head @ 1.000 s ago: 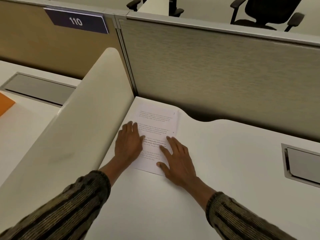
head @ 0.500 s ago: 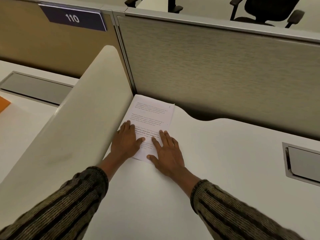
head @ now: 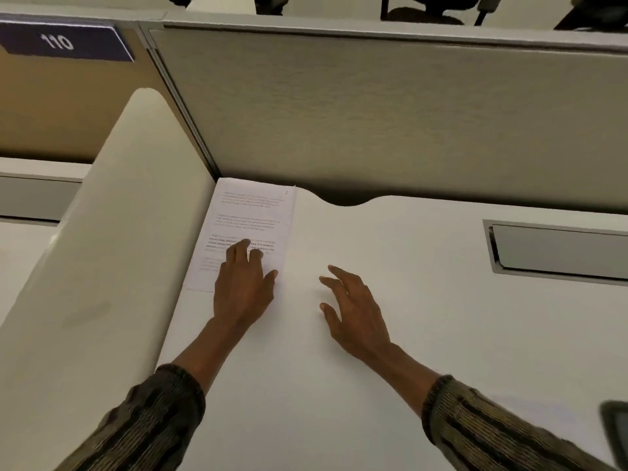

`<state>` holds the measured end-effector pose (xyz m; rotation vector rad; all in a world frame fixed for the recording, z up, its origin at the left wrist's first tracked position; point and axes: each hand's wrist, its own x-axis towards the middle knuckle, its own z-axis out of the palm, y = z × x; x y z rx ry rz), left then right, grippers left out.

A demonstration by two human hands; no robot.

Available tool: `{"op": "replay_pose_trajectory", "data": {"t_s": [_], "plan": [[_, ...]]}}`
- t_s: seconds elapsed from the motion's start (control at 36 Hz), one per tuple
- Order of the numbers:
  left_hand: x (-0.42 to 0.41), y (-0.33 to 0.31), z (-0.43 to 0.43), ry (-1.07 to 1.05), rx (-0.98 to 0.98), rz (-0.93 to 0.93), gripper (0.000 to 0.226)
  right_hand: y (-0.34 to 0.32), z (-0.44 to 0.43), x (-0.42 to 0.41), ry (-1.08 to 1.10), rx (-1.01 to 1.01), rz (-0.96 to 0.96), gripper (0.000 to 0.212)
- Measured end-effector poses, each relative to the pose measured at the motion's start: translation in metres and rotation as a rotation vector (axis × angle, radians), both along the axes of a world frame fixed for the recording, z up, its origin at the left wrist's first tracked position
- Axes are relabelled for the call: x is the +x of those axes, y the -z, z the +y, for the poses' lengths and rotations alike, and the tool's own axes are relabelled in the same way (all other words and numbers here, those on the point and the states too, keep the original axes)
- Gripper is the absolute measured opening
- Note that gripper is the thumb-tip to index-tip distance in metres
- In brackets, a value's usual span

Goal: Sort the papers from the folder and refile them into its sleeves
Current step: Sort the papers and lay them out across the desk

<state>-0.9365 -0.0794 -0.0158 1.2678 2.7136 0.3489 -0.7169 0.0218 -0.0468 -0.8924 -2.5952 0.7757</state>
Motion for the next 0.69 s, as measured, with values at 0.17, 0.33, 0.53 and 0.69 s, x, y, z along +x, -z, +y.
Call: {"op": "replay_pose_trajectory", "data": {"t_s": [0.17, 0.33, 0.53, 0.69], "plan": [[0.130, 0.000, -0.019, 0.168, 0.113, -0.152, 0.035, -0.014, -0.027, 0.146, 0.195, 0.016, -0.016, 0.041], [0.271, 0.000, -0.037, 0.366, 0.154, -0.270, 0.024, -0.022, -0.058, 0.279, 0.454, -0.018, -0.114, 0.044], [0.404, -0.004, -0.043, 0.395, 0.177, -0.480, 0.017, -0.021, -0.071, 0.384, 0.687, -0.084, -0.235, 0.052], [0.477, 0.000, -0.030, 0.298, 0.117, -0.610, 0.016, -0.010, -0.061, 0.427, 0.711, -0.141, -0.348, 0.063]]}}
